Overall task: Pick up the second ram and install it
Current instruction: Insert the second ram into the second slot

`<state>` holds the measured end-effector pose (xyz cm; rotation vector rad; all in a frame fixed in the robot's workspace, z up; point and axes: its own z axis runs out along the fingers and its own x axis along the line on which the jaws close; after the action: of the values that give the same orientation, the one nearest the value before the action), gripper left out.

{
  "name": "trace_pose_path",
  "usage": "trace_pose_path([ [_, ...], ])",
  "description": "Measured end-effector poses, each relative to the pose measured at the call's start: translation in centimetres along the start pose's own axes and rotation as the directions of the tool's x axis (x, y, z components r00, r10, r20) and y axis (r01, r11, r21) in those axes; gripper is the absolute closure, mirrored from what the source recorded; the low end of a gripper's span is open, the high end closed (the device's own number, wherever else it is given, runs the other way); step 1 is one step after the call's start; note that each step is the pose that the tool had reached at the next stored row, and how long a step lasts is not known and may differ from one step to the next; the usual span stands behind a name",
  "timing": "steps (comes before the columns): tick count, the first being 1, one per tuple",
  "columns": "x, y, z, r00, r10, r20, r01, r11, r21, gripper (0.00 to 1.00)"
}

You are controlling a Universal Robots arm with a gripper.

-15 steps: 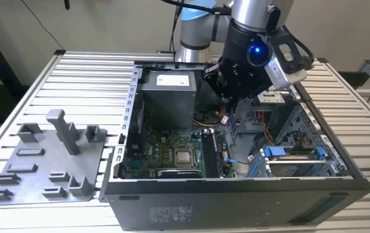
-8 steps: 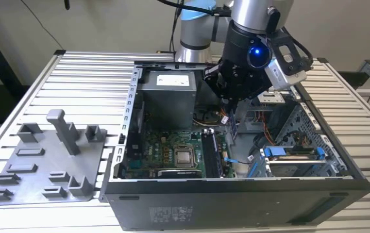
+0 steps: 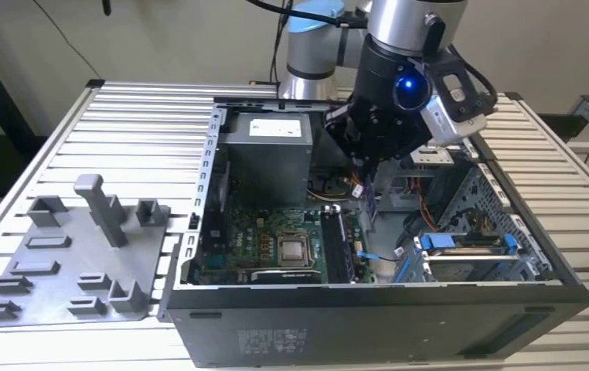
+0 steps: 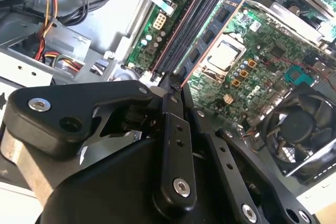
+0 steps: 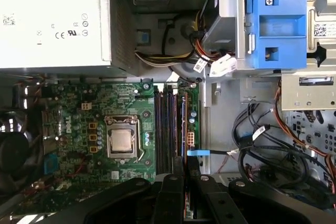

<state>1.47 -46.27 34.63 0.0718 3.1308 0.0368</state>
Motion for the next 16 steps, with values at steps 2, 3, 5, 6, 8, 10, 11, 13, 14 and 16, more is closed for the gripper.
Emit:
trace_pose_path([
  [2,0.0,0.0,0.22,1.0,0.0,-0.0001,0.0,1.0,0.0005,0.86],
  [3,0.0,-0.01,0.35,1.0,-0.001,-0.0001,0.001,1.0,0.0007,0.86],
  [5,0.0,-0.01,0.69,1.0,-0.002,0.0001,0.002,1.0,0.0008,0.86],
  [6,0.0,-0.01,0.86,1.0,-0.003,0.0,0.003,1.0,0.0009,0.86],
  [8,0.01,-0.01,1.23,1.0,-0.004,0.0006,0.004,1.0,0.0008,0.86],
  [10,0.01,-0.01,1.52,1.0,-0.005,0.0009,0.005,1.0,0.0008,0.86],
  [11,0.01,-0.01,1.61,1.0,-0.005,0.001,0.005,1.0,0.0008,0.86],
  [13,0.02,-0.01,1.76,1.0,-0.005,0.001,0.005,1.0,0.0008,0.86],
  [14,0.02,-0.01,1.83,1.0,-0.005,0.001,0.005,1.0,0.0009,0.86],
  [16,0.02,-0.01,1.98,1.0,-0.005,0.001,0.005,1.0,0.0007,0.86],
])
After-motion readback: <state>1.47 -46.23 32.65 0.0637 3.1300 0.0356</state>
